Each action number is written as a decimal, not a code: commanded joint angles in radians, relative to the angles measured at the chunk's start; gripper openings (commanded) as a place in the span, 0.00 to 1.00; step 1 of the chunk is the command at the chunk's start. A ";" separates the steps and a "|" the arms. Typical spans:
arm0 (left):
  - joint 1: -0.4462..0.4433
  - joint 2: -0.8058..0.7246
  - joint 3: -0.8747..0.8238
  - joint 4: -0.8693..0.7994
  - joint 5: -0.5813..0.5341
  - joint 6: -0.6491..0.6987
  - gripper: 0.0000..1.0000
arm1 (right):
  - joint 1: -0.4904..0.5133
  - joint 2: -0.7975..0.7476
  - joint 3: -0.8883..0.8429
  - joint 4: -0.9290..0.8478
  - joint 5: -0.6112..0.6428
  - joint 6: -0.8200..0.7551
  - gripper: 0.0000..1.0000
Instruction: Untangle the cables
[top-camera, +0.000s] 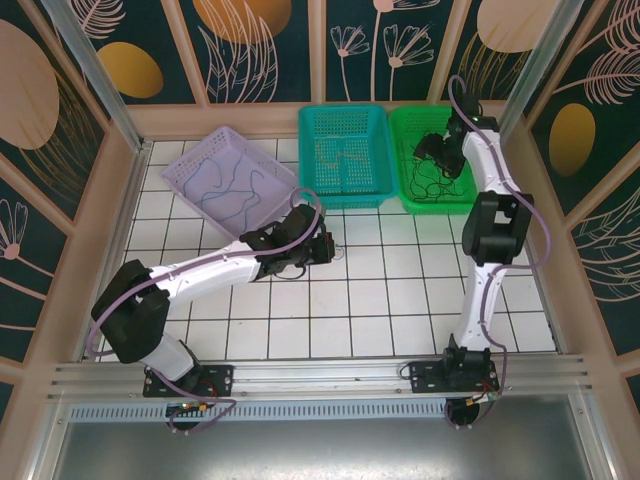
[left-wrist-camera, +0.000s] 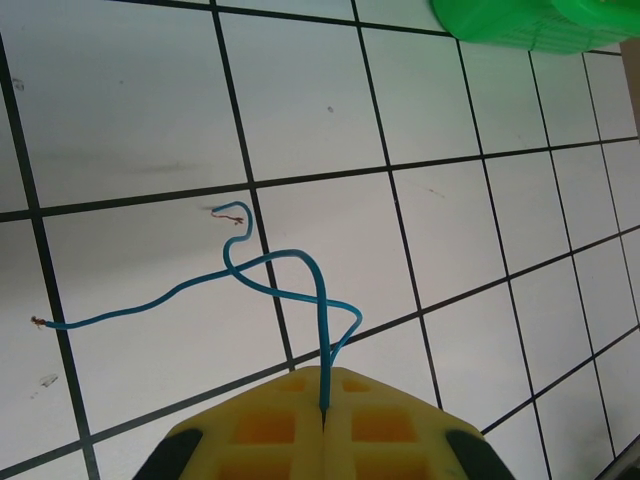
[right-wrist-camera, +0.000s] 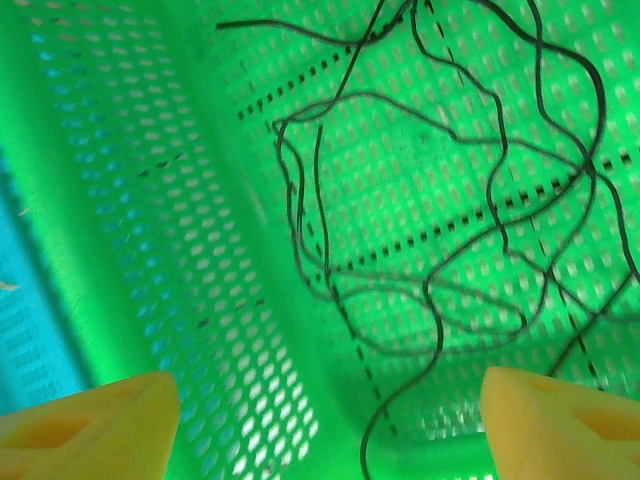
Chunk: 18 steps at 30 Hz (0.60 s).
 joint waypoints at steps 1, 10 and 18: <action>0.000 -0.010 0.037 0.010 -0.002 -0.002 0.00 | 0.011 -0.191 -0.121 0.099 -0.057 0.065 0.75; 0.000 -0.069 0.062 0.043 0.061 0.052 0.00 | 0.213 -0.626 -0.753 0.418 -0.242 0.385 0.58; 0.000 -0.135 0.024 0.147 0.171 0.160 0.00 | 0.271 -0.832 -1.128 0.705 -0.427 0.963 0.54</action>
